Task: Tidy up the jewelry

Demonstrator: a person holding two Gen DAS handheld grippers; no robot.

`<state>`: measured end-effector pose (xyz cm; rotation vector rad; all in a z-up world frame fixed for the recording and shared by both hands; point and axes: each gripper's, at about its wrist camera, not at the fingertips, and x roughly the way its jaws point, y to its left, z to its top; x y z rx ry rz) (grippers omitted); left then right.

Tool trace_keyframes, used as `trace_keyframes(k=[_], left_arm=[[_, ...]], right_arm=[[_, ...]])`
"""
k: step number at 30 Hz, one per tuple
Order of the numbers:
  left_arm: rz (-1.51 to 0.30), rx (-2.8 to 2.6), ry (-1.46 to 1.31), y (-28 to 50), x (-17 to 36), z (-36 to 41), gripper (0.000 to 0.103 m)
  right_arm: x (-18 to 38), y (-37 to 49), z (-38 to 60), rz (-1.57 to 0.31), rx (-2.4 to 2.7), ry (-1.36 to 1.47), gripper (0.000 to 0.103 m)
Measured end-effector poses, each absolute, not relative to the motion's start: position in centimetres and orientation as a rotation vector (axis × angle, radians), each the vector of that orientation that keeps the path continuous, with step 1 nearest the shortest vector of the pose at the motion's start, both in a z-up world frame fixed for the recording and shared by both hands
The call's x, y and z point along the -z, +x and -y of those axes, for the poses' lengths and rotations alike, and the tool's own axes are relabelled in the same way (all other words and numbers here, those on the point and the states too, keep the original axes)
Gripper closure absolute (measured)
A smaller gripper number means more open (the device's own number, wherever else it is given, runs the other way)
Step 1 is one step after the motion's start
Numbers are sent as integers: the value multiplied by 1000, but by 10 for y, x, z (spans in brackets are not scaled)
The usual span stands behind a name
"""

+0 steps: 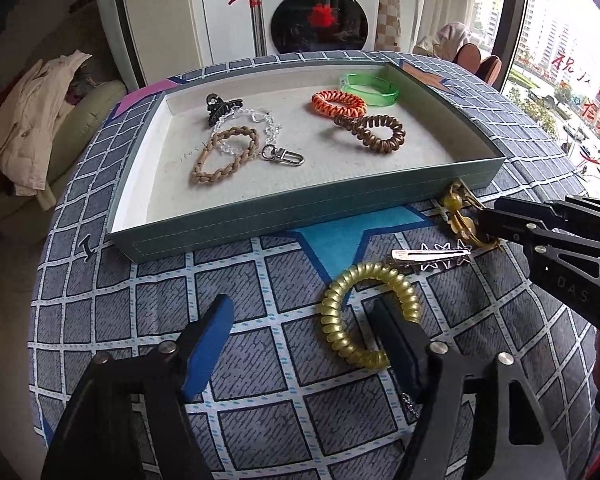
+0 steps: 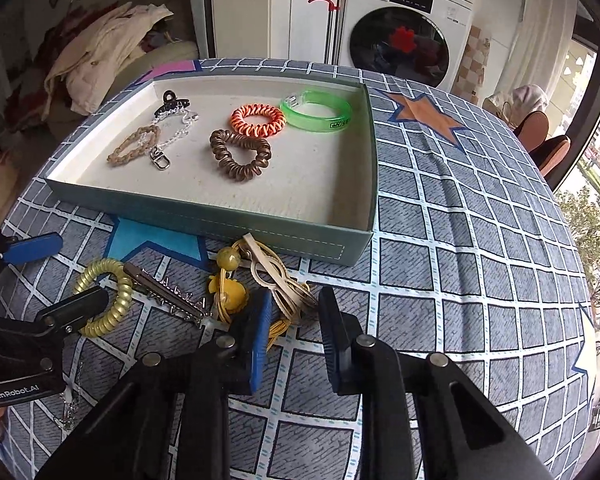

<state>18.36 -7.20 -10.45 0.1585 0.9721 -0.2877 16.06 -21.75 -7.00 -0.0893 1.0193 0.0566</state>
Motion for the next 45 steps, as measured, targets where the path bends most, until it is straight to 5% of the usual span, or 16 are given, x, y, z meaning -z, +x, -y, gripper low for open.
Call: trace_keyframes(k=[4, 9, 22, 28, 34, 35, 38, 45], left_arm=[[-965, 324, 186, 180, 102, 79, 31], [-952, 381, 215, 174, 100, 89, 73], [-963, 392, 131, 175, 100, 73, 73], [-963, 394, 128, 174, 100, 72, 73], [-962, 395, 123, 175, 100, 71, 73], [-962, 396, 120, 175, 100, 71, 73], [-963, 398, 108, 175, 100, 69, 73], [-968, 407, 77, 176, 99, 66, 73]], right_arm=[[64, 158, 219, -1004, -60, -64, 92], [57, 156, 225, -1000, -68, 2, 96], [58, 157, 213, -1016, -132, -94, 96], [69, 162, 199, -1028, -156, -241, 78], [72, 170, 191, -1025, -151, -332, 77], [72, 171, 192, -1029, -146, -317, 78], [67, 171, 198, -1027, -143, -246, 102], [53, 163, 216, -1010, -136, -81, 102]])
